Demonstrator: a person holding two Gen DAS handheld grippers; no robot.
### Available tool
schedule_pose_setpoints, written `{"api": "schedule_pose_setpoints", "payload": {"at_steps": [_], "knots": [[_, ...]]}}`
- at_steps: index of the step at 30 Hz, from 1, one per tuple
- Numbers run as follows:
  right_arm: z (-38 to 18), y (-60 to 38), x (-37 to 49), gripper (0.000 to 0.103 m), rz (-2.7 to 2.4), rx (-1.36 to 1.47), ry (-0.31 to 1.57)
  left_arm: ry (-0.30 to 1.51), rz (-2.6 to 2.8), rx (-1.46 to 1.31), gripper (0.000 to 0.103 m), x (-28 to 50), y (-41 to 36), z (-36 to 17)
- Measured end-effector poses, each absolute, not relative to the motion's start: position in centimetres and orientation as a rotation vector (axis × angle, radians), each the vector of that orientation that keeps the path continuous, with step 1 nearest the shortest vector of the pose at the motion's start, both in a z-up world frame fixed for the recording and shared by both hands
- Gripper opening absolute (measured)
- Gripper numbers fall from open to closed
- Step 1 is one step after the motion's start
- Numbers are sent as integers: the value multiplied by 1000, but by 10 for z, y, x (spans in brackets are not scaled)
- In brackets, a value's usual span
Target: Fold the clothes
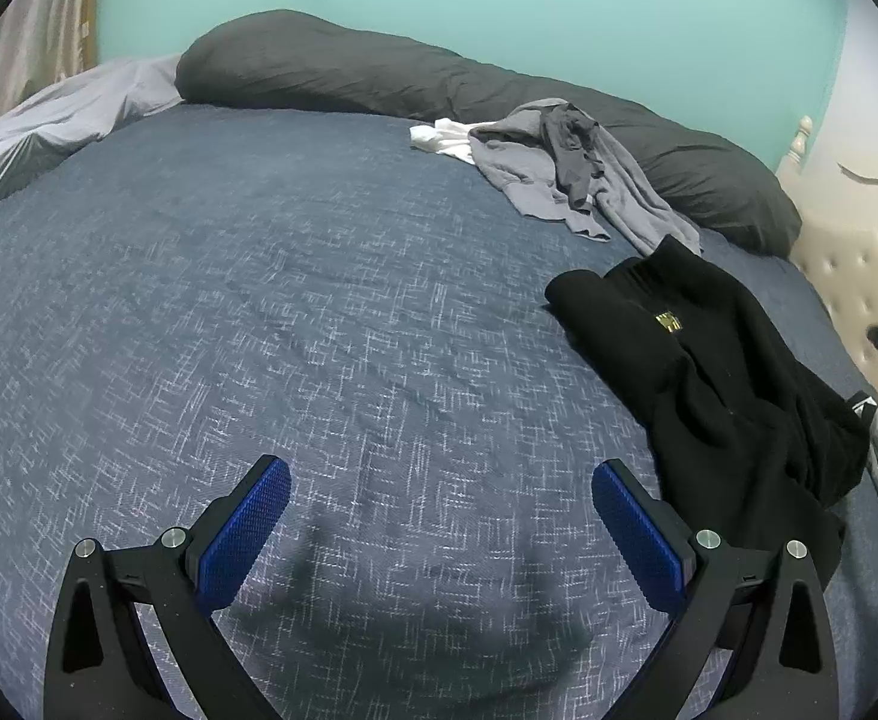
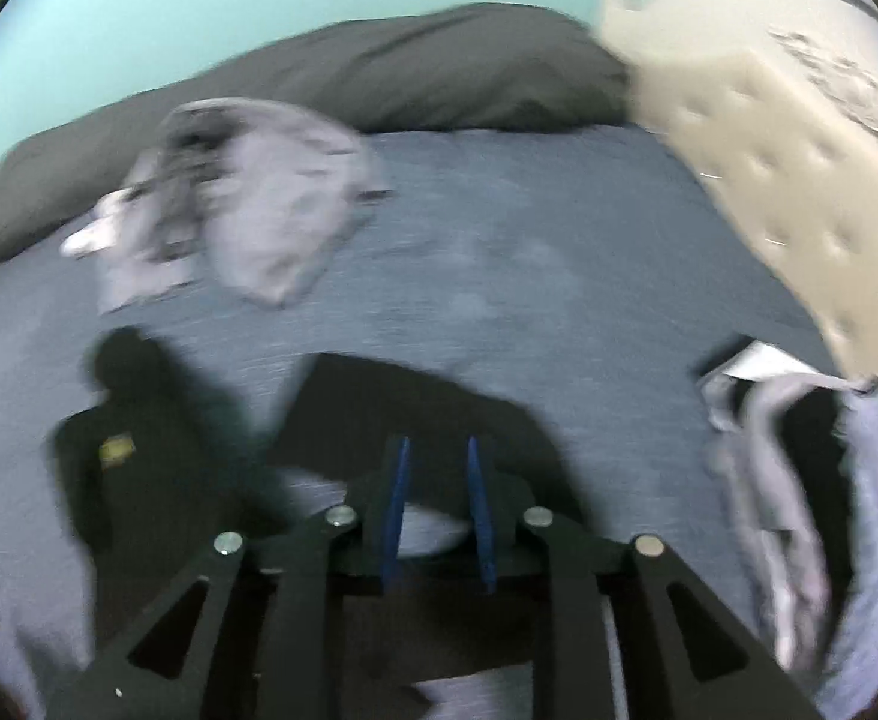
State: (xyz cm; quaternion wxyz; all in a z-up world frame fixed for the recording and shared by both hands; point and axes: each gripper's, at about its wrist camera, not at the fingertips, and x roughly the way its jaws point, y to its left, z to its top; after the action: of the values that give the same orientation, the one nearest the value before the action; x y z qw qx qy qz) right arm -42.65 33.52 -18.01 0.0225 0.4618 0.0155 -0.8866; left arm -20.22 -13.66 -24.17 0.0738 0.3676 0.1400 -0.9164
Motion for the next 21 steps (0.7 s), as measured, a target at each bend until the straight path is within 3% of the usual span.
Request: {"api": "schedule_pose_setpoints", "payload": {"at_steps": [2,6,8,12,21], "knots": [[-184,303,-421,32,-2623,1410,19,409,-2753,1100,103,-202,-136,-241],[-194,236,-407,37,-2410,1365,35,414,-2749,1096,103,-200,-139,-240],[-205,202,-398,49,-2331,1360,96,423,-2749,1095,103,-200,-140,-239],[-230,149,-381,50,-2232,1352,181,424,-2757,1098,103,-199,-140,-239],[-277,85,-375,57,-2194,1436,160,446,-2727,1123,103,-200,-153,-242]]}}
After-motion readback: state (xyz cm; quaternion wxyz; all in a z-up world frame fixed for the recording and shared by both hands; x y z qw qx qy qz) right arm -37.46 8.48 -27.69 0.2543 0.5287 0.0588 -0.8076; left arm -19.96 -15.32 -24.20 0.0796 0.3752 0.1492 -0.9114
